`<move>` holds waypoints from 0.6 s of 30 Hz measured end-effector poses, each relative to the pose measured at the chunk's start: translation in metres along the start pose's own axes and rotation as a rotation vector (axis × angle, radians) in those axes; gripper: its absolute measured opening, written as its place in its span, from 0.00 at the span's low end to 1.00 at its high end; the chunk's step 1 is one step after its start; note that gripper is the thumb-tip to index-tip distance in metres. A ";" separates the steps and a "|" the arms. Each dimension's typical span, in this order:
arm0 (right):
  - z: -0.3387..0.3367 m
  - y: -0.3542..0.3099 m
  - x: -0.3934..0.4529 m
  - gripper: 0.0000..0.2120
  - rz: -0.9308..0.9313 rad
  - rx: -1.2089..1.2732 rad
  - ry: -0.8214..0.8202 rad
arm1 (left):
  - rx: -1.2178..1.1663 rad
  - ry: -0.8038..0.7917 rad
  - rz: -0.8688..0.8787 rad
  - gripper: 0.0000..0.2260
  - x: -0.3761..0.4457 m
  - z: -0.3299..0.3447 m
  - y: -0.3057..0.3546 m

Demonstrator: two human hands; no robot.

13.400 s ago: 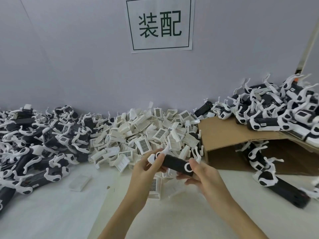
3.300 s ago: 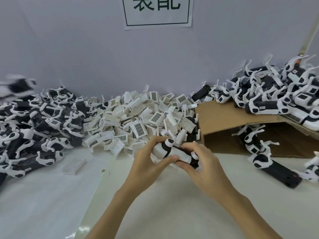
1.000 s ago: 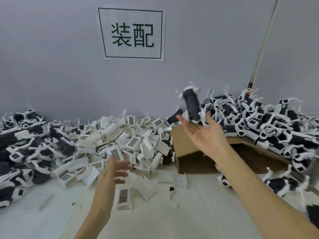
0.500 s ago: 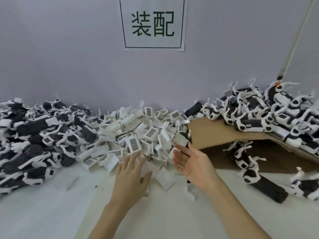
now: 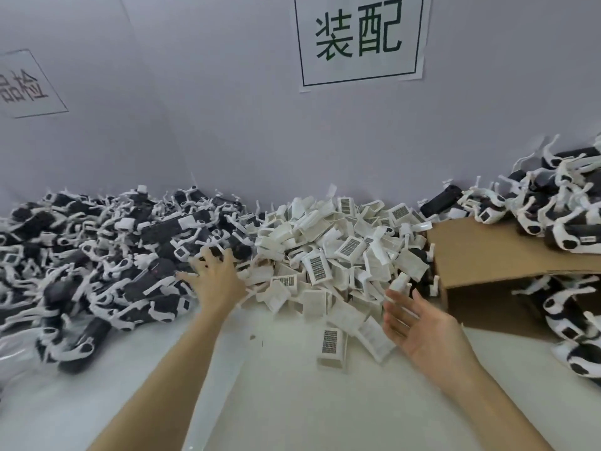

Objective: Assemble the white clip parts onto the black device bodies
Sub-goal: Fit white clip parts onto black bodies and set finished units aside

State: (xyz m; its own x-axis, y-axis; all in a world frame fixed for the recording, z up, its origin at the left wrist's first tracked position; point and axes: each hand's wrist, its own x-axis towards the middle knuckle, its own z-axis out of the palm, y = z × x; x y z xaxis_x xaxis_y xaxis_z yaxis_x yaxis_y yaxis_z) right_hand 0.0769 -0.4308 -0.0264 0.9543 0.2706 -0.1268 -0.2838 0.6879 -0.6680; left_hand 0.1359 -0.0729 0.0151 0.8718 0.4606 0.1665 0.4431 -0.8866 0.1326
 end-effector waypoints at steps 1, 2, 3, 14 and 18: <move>0.000 0.000 0.000 0.20 0.002 0.000 0.005 | 0.004 -0.039 0.021 0.33 0.011 0.001 -0.009; 0.000 0.001 0.000 0.19 0.002 -0.001 0.011 | -0.017 -0.073 0.046 0.34 0.018 0.002 -0.016; 0.000 0.001 0.000 0.19 0.001 -0.004 0.016 | -0.037 -0.101 0.070 0.35 0.023 0.004 -0.022; 0.008 0.003 -0.010 0.17 -0.010 -0.036 0.045 | -0.248 0.226 0.393 0.28 0.007 -0.007 -0.040; 0.007 0.002 -0.010 0.18 -0.012 -0.037 0.047 | -0.374 0.340 0.489 0.21 -0.002 -0.047 -0.023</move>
State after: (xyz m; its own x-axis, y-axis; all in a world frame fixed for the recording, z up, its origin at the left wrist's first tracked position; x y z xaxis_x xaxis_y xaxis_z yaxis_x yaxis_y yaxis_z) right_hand 0.0657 -0.4273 -0.0216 0.9611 0.2302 -0.1526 -0.2699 0.6651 -0.6963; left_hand 0.1142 -0.0513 0.0575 0.8119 0.0548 0.5812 -0.1373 -0.9497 0.2814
